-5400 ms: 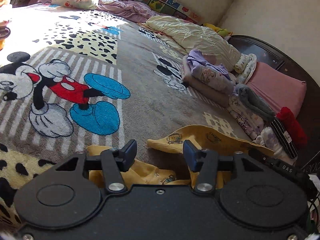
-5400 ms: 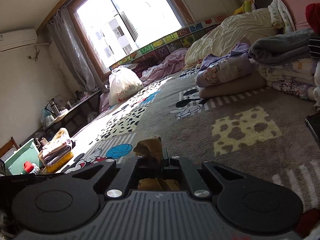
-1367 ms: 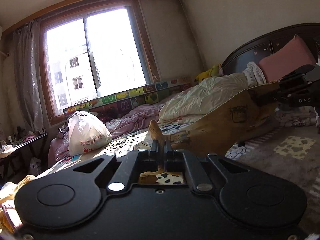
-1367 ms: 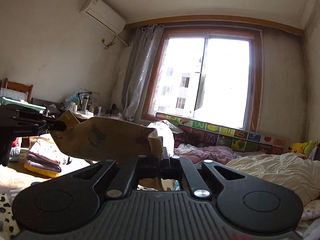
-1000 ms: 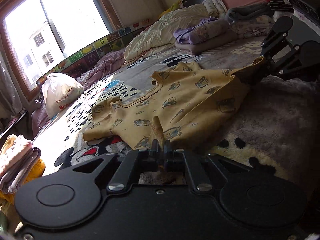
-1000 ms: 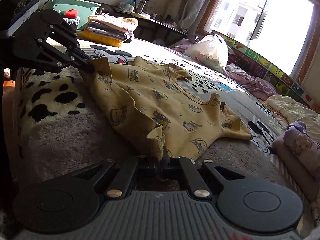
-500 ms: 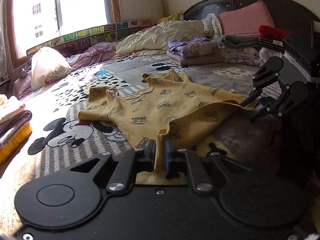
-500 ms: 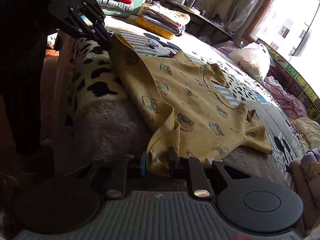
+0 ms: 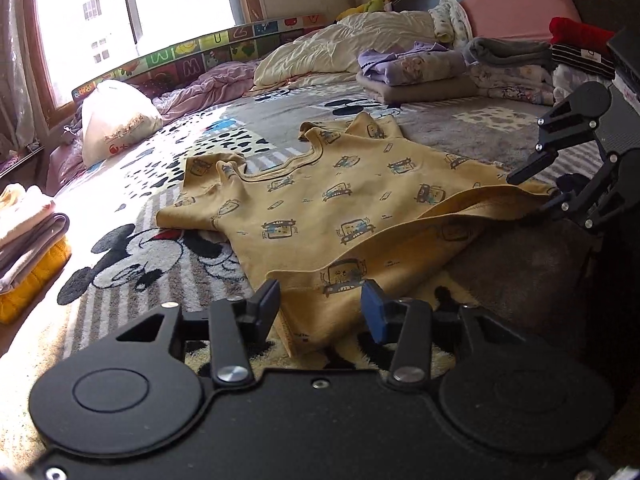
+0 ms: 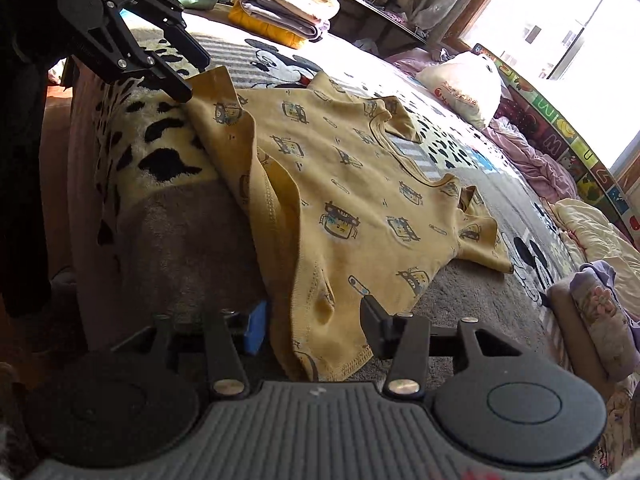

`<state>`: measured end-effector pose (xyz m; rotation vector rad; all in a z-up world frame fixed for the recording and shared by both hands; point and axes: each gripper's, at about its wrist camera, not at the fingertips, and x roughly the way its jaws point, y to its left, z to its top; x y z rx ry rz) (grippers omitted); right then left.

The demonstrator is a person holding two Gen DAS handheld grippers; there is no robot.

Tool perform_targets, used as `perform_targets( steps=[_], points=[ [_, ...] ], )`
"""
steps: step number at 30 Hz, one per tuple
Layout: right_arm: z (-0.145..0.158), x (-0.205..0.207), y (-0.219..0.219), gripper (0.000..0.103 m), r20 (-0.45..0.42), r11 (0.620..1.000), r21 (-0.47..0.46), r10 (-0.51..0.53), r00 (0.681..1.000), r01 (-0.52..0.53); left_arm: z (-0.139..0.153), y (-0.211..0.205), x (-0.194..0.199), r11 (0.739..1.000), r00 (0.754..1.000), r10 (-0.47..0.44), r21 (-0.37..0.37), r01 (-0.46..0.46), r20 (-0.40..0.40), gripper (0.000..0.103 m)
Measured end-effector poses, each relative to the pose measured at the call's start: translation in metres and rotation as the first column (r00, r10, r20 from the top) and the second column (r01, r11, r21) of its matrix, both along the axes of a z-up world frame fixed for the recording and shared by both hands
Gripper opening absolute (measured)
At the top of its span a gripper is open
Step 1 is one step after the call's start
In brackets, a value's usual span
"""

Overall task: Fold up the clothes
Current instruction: 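Lay the yellow shirt flat on the blanket and open the left gripper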

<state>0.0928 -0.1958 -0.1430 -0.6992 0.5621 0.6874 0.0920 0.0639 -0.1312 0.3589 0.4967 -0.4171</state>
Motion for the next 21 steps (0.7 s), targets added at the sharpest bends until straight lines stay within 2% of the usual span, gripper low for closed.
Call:
perform_targets(
  steps=[1,2,3,6,8,10,11,13,15,16,17,19,20,21],
  points=[
    [-0.003,0.002,0.000,0.041,-0.011,1.000,-0.004,-0.001,1.000,0.001,0.001,0.000,-0.005,1.000,1.000,-0.021,0.023,0.021,0.011,0.003],
    [-0.005,0.003,-0.001,0.025,-0.022,1.000,-0.005,-0.002,1.000,0.002,0.003,0.002,-0.010,0.998,0.998,-0.054,0.030,0.054,0.011,0.002],
    [-0.004,0.003,-0.002,0.016,-0.038,1.000,0.002,-0.001,0.999,0.001,0.008,0.008,-0.020,0.995,0.995,-0.102,0.017,0.102,-0.003,0.002],
    [0.002,-0.007,-0.003,0.016,-0.072,0.998,-0.012,0.061,0.996,-0.062,0.016,0.018,-0.042,0.988,0.988,-0.150,0.029,0.152,-0.037,0.002],
    [0.002,-0.019,-0.001,0.014,-0.093,0.988,-0.067,0.134,0.987,-0.140,0.020,0.028,-0.041,0.996,0.996,-0.085,-0.014,0.085,-0.020,0.005],
    [0.000,-0.029,-0.001,0.014,-0.088,0.977,-0.124,0.164,0.983,-0.174,0.022,0.036,-0.034,0.997,1.000,-0.007,-0.072,0.007,-0.004,0.032],
    [0.001,-0.030,-0.002,0.014,-0.090,0.977,-0.125,0.160,0.983,-0.171,0.022,0.037,-0.029,0.997,1.000,0.012,-0.077,-0.012,-0.005,0.051],
    [0.007,-0.029,-0.007,0.017,-0.090,0.987,-0.077,0.133,0.987,-0.140,0.019,0.034,-0.015,0.997,0.999,0.032,-0.065,-0.033,-0.013,0.052],
    [0.013,-0.027,-0.010,0.029,-0.078,0.994,-0.033,0.102,0.992,-0.104,0.012,0.032,0.002,0.997,0.998,0.028,-0.067,-0.032,-0.053,0.051],
    [0.014,-0.026,-0.011,0.032,-0.071,0.996,-0.022,0.088,0.994,-0.090,0.009,0.033,0.011,0.996,0.997,0.027,-0.080,-0.033,-0.078,0.051],
    [0.016,-0.024,-0.011,0.032,-0.066,0.997,-0.012,0.076,0.995,-0.077,0.006,0.033,0.020,0.994,0.994,0.028,-0.104,-0.039,-0.104,0.044],
    [0.015,-0.020,-0.009,0.034,-0.060,0.998,-0.004,0.063,0.996,-0.064,0.002,0.032,0.029,0.991,0.992,0.024,-0.127,-0.040,-0.124,0.021],
    [0.013,-0.018,-0.008,0.036,-0.058,0.998,0.004,0.057,0.997,-0.057,0.004,0.031,0.026,0.991,0.994,-0.002,-0.131,-0.012,-0.110,0.008],
    [0.012,-0.015,-0.007,0.039,-0.063,0.999,0.016,0.051,0.997,-0.050,0.007,0.030,0.020,0.990,0.995,-0.040,-0.136,0.028,-0.087,0.006]
  ],
)
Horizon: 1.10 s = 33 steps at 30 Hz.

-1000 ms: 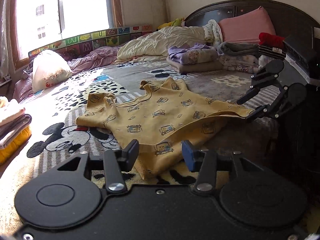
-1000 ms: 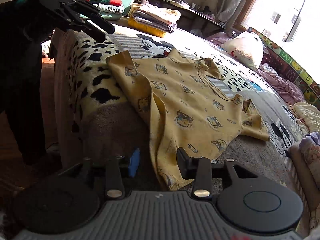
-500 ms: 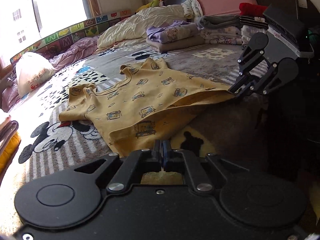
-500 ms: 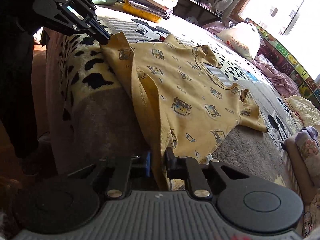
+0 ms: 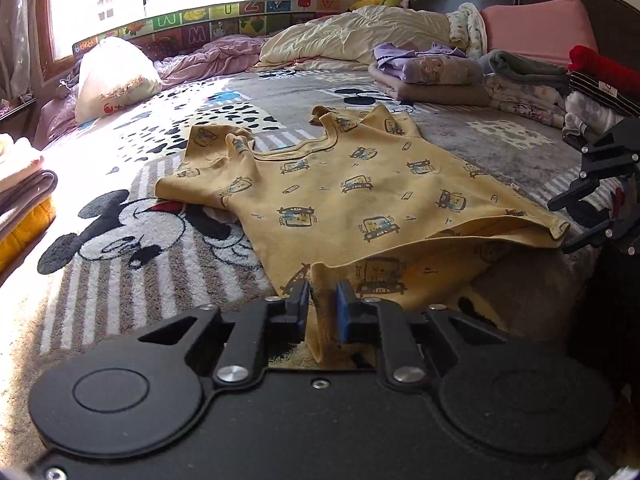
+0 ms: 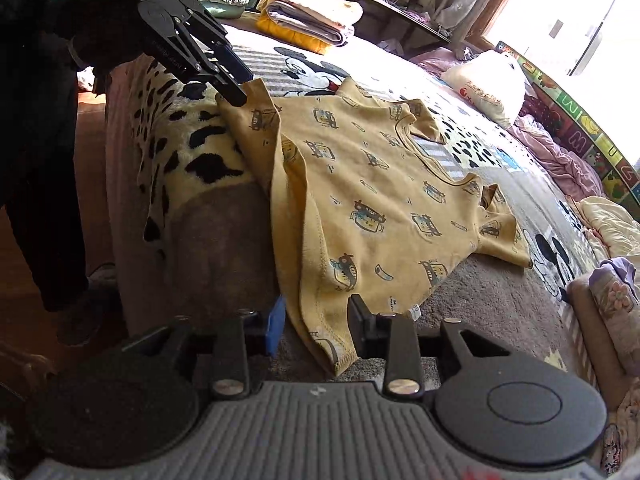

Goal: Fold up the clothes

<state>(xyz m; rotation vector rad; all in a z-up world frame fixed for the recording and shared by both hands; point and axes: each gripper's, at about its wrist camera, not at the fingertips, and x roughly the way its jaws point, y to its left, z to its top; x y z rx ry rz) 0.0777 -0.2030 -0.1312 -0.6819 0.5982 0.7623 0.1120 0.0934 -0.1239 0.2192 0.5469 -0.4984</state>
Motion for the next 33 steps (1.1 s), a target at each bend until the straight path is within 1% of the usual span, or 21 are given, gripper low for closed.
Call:
perform_targets(
  steps=[2,4,6,7,10,11,12,14,15,16,20,22,23,24,25,26,27,29,30,32,33],
  points=[
    [-0.004,0.005,0.001,0.042,-0.023,1.000,0.017,-0.008,1.000,0.009,0.009,-0.002,-0.020,0.996,0.996,-0.086,0.016,0.085,0.035,0.006],
    [-0.010,0.007,0.002,0.043,-0.048,1.000,0.005,-0.012,0.999,0.012,0.009,-0.007,-0.044,0.973,0.988,-0.152,0.178,0.147,0.012,0.006],
    [-0.013,0.007,0.001,0.043,-0.083,1.000,-0.006,-0.002,0.997,0.001,-0.001,-0.009,-0.071,0.909,0.975,-0.214,0.353,0.223,-0.064,0.006],
    [-0.013,0.005,-0.001,0.043,-0.098,1.000,-0.003,0.006,0.995,-0.006,0.000,-0.003,-0.078,0.914,0.977,-0.202,0.343,0.215,-0.076,0.006],
    [-0.008,0.001,-0.010,0.043,-0.143,1.000,0.029,0.011,0.990,-0.007,0.014,0.023,-0.083,0.980,0.995,-0.083,0.174,0.091,-0.051,0.013],
    [-0.004,0.004,-0.016,0.043,-0.174,0.997,0.077,-0.013,0.985,0.026,0.018,0.031,-0.079,0.995,0.998,-0.022,0.095,0.028,-0.059,0.030],
    [0.000,0.007,-0.023,0.043,-0.205,0.990,0.127,-0.039,0.978,0.066,0.022,0.038,-0.073,0.999,0.995,0.053,0.001,-0.053,-0.081,0.048],
    [0.007,0.017,-0.039,0.043,-0.273,0.949,0.247,-0.124,0.954,0.194,0.021,0.038,-0.061,0.980,0.978,0.144,-0.115,-0.162,-0.148,0.051],
    [0.009,0.022,-0.048,0.043,-0.306,0.917,0.298,-0.170,0.937,0.264,0.020,0.037,-0.055,0.965,0.966,0.179,-0.160,-0.209,-0.185,0.052],
    [0.009,0.029,-0.059,0.043,-0.355,0.862,0.358,-0.229,0.906,0.358,0.018,0.035,-0.049,0.945,0.952,0.211,-0.203,-0.257,-0.224,0.052],
    [-0.011,0.050,-0.095,0.046,-0.576,0.581,0.476,-0.361,0.734,0.660,0.001,0.023,-0.032,0.868,0.872,0.320,-0.255,-0.427,-0.371,0.052],
    [-0.028,0.053,-0.097,0.046,-0.635,0.518,0.449,-0.388,0.668,0.728,-0.011,0.023,-0.030,0.831,0.833,0.325,-0.285,-0.477,-0.447,0.052],
    [-0.033,0.051,-0.095,0.047,-0.638,0.514,0.451,-0.387,0.666,0.730,-0.017,0.022,-0.031,0.817,0.820,0.313,-0.303,-0.490,-0.480,0.049],
    [-0.037,0.049,-0.092,0.047,-0.640,0.511,0.454,-0.383,0.666,0.730,-0.021,0.019,-0.034,0.813,0.813,0.316,-0.303,-0.498,-0.488,0.039],
    [-0.040,0.045,-0.087,0.047,-0.639,0.510,0.465,-0.372,0.673,0.724,-0.023,0.013,-0.037,0.822,0.817,0.344,-0.272,-0.500,-0.463,0.032],
    [-0.041,0.042,-0.083,0.040,-0.637,0.509,0.469,-0.371,0.675,0.722,-0.023,0.009,-0.039,0.833,0.824,0.376,-0.234,-0.501,-0.424,0.014],
    [-0.043,0.041,-0.079,0.025,-0.636,0.512,0.467,-0.372,0.676,0.721,-0.022,0.009,-0.040,0.830,0.826,0.395,-0.229,-0.508,-0.403,0.005],
    [-0.044,0.042,-0.072,0.010,-0.617,0.524,0.468,-0.384,0.687,0.712,-0.013,0.018,-0.047,0.811,0.829,0.415,-0.259,-0.524,-0.376,0.003],
    [-0.041,0.040,-0.072,0.007,-0.603,0.513,0.481,-0.396,0.692,0.712,-0.008,0.023,-0.051,0.803,0.831,0.425,-0.274,-0.529,-0.360,0.003],
    [-0.023,0.028,-0.079,0.007,-0.547,0.484,0.531,-0.431,0.718,0.695,-0.012,0.026,-0.052,0.811,0.827,0.425,-0.251,-0.528,-0.367,0.003],
    [-0.015,0.026,-0.082,0.007,-0.519,0.502,0.529,-0.447,0.729,0.684,-0.017,0.027,-0.052,0.819,0.825,0.422,-0.232,-0.525,-0.376,0.003]
  ],
)
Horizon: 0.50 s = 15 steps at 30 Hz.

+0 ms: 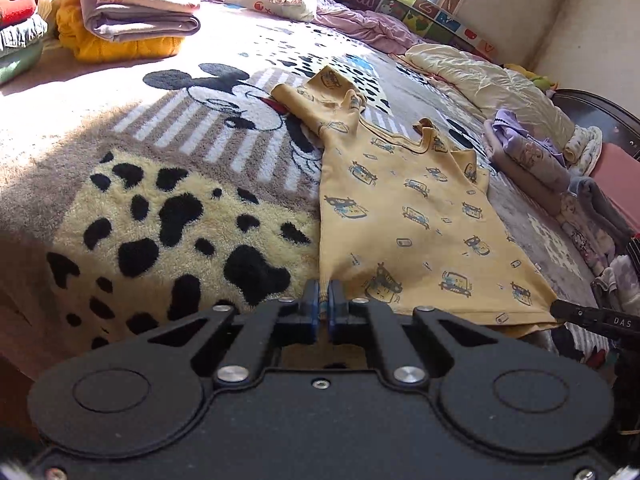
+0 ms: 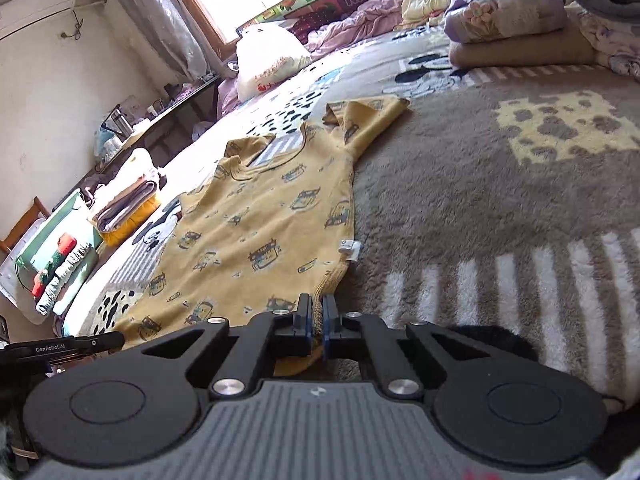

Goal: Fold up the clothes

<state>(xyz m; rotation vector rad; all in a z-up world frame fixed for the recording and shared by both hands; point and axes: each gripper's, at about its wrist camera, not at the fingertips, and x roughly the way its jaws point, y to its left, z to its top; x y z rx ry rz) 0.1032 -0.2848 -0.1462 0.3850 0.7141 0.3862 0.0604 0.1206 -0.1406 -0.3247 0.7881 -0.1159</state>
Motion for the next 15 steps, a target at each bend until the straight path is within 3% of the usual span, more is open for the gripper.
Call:
perform_targets(
  steps=[3,4,6,8,11,15],
  points=[
    [-0.017,0.011,0.002,0.007,-0.110,0.994,-0.085,0.058,0.992,-0.067,-0.012,-0.002,0.004,0.999,0.997,-0.050,0.000,0.050,-0.063,0.005],
    [-0.020,0.013,-0.002,0.006,-0.121,0.996,-0.062,0.055,0.991,-0.063,-0.008,-0.002,0.003,0.999,0.997,-0.044,0.019,0.045,-0.059,0.005],
    [-0.019,0.014,-0.005,0.008,-0.135,0.996,-0.064,0.053,0.989,-0.063,-0.002,0.002,0.000,0.998,0.999,-0.020,0.056,0.022,-0.045,0.024],
    [-0.011,0.011,-0.004,0.018,-0.141,0.993,-0.097,0.054,0.988,-0.068,0.003,0.007,-0.003,0.998,1.000,0.005,0.059,-0.005,-0.007,0.029],
    [-0.001,0.000,-0.007,0.032,-0.098,0.992,-0.119,0.026,0.995,-0.038,0.013,0.012,-0.004,0.999,0.997,0.025,0.043,-0.029,0.070,0.029],
    [0.014,-0.001,-0.002,0.031,0.007,0.995,-0.089,0.039,0.999,-0.038,0.025,-0.007,0.017,0.999,0.985,-0.052,0.022,0.049,0.162,0.029]
  ],
)
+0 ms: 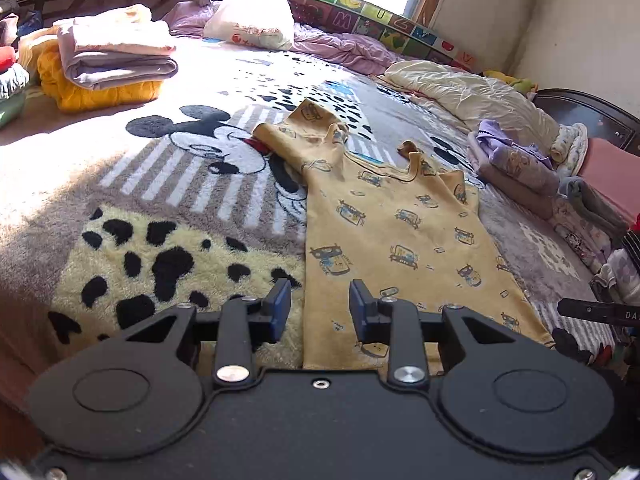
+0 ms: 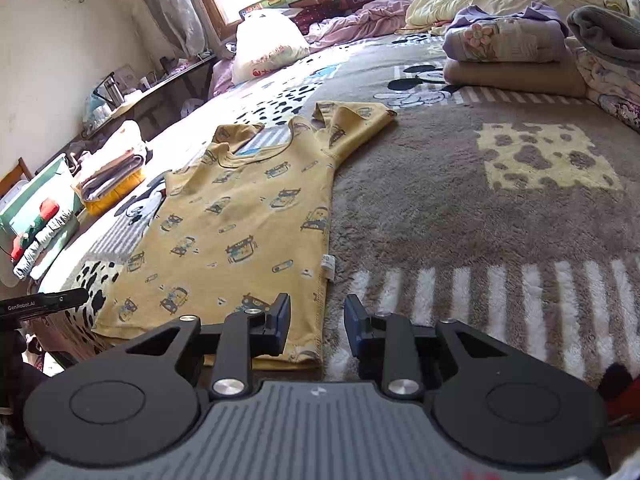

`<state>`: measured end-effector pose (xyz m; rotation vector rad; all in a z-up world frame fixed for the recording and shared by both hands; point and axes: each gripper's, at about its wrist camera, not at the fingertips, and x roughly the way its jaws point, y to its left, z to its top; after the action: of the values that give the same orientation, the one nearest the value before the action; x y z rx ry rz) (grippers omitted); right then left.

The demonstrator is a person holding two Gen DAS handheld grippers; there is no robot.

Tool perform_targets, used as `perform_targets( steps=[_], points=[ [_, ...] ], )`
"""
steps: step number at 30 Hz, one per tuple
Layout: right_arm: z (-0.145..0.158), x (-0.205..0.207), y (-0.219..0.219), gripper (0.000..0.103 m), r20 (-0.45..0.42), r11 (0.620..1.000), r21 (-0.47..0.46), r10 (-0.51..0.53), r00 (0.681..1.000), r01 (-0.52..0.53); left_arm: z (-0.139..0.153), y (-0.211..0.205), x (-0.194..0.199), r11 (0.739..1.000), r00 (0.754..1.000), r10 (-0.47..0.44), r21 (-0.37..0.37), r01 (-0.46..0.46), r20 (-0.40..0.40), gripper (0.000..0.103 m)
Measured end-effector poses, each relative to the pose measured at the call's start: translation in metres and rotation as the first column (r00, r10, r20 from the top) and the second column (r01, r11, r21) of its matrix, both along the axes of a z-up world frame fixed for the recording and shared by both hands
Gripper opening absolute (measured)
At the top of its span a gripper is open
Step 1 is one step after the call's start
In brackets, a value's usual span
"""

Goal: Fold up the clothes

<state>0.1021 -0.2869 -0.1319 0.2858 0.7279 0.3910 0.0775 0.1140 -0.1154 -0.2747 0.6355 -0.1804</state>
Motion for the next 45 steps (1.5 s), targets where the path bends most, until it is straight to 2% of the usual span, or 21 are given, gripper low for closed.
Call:
perform_targets(
  steps=[2,4,5,6,7,8,10,16,21,27,29,32,35,37,45],
  points=[
    [0.003,0.009,0.011,0.031,0.031,0.998,0.020,0.057,0.998,-0.058,-0.006,-0.010,0.018,0.999,0.999,-0.035,0.009,0.035,-0.014,0.029],
    [0.000,0.019,0.026,0.036,0.070,0.993,0.014,0.113,0.991,-0.114,-0.019,-0.015,0.032,0.998,0.995,-0.045,0.033,0.048,-0.086,0.030],
    [-0.006,0.024,0.032,0.041,0.077,0.993,-0.015,0.119,0.990,-0.118,-0.025,-0.017,0.038,0.998,0.991,-0.048,0.045,0.054,-0.125,0.030],
    [-0.016,0.031,0.038,0.042,0.040,0.991,-0.071,0.113,0.993,-0.109,-0.025,-0.015,0.041,0.998,0.988,-0.048,0.038,0.054,-0.147,0.030],
    [-0.030,0.040,0.043,0.040,-0.039,0.987,-0.124,0.099,0.994,-0.103,-0.020,-0.011,0.041,0.999,0.988,-0.045,0.013,0.048,-0.145,0.030],
    [-0.032,0.038,0.040,0.040,-0.008,0.990,-0.103,0.100,0.995,-0.100,-0.015,-0.006,0.041,0.999,0.992,-0.036,-0.008,0.035,-0.119,0.031],
    [-0.025,0.035,0.032,0.039,-0.003,0.993,-0.070,0.095,0.995,-0.095,-0.007,0.007,0.045,0.999,0.998,-0.002,-0.044,0.000,-0.065,0.031],
    [-0.011,0.047,-0.005,0.039,0.067,0.989,0.144,-0.030,0.997,0.020,0.003,0.041,0.096,0.986,0.994,0.103,-0.128,-0.108,-0.042,0.031],
    [-0.019,0.092,-0.016,0.040,0.046,0.979,0.186,-0.093,0.995,0.083,0.006,0.068,0.149,0.943,0.983,0.182,-0.278,-0.186,-0.041,0.031],
    [-0.039,0.162,-0.038,0.045,0.009,0.929,0.320,-0.198,0.980,0.185,-0.011,0.090,0.200,0.884,0.966,0.240,-0.389,-0.259,-0.097,0.031],
    [-0.045,0.184,-0.042,0.047,-0.003,0.916,0.347,-0.213,0.977,0.201,-0.016,0.092,0.211,0.876,0.961,0.249,-0.397,-0.275,-0.118,0.031],
    [-0.058,0.212,-0.050,0.048,-0.042,0.881,0.416,-0.227,0.973,0.224,-0.023,0.092,0.230,0.878,0.960,0.238,-0.389,-0.278,-0.147,0.032],
    [-0.067,0.231,-0.056,0.048,-0.070,0.861,0.454,-0.220,0.973,0.227,-0.026,0.090,0.250,0.892,0.966,0.205,-0.376,-0.251,-0.159,0.039],
    [-0.067,0.241,-0.055,0.049,-0.075,0.869,0.450,-0.190,0.979,0.203,-0.023,0.088,0.262,0.906,0.973,0.170,-0.364,-0.217,-0.157,0.043],
    [-0.070,0.253,-0.053,0.048,-0.063,0.879,0.445,-0.159,0.985,0.170,-0.025,0.074,0.298,0.953,0.987,0.063,-0.284,-0.103,-0.150,0.041]
  ],
)
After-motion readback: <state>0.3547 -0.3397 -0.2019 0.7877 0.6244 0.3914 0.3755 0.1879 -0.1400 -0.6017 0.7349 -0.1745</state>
